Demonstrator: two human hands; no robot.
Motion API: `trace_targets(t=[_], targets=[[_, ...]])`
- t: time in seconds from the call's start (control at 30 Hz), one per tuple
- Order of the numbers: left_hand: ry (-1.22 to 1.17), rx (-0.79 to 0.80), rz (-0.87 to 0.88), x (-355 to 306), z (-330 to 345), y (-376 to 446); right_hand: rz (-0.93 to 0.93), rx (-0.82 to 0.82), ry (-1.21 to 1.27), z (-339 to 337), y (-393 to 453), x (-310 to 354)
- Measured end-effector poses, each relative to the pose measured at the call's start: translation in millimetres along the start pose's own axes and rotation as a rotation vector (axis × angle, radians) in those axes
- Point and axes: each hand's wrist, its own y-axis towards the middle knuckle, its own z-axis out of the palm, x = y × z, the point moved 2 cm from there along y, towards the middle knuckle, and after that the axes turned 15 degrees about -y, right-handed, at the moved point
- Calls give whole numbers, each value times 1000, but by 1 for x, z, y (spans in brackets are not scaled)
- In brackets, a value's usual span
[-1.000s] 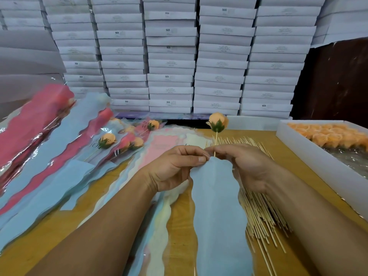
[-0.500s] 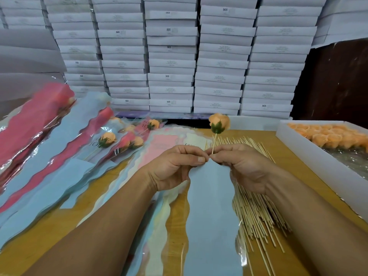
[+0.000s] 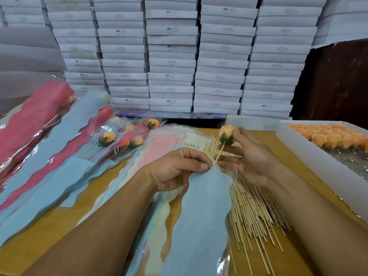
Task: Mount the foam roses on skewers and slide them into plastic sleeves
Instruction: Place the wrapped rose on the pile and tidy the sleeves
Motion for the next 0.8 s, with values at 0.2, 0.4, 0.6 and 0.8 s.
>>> trace_targets(t=[0.2,0.4,0.6,0.8], targets=[[52,-11,10,1,4,1,-20,18,-11,0,-3,2],[81,-85,50,0,2,1,-47,117,-256,6,-7,1],[62,-154,142,-1,-1,5,-72,136,-384,8,-8,1],[99,-203,205,-2,-3,7,-61,169,-447,11,-11,1]])
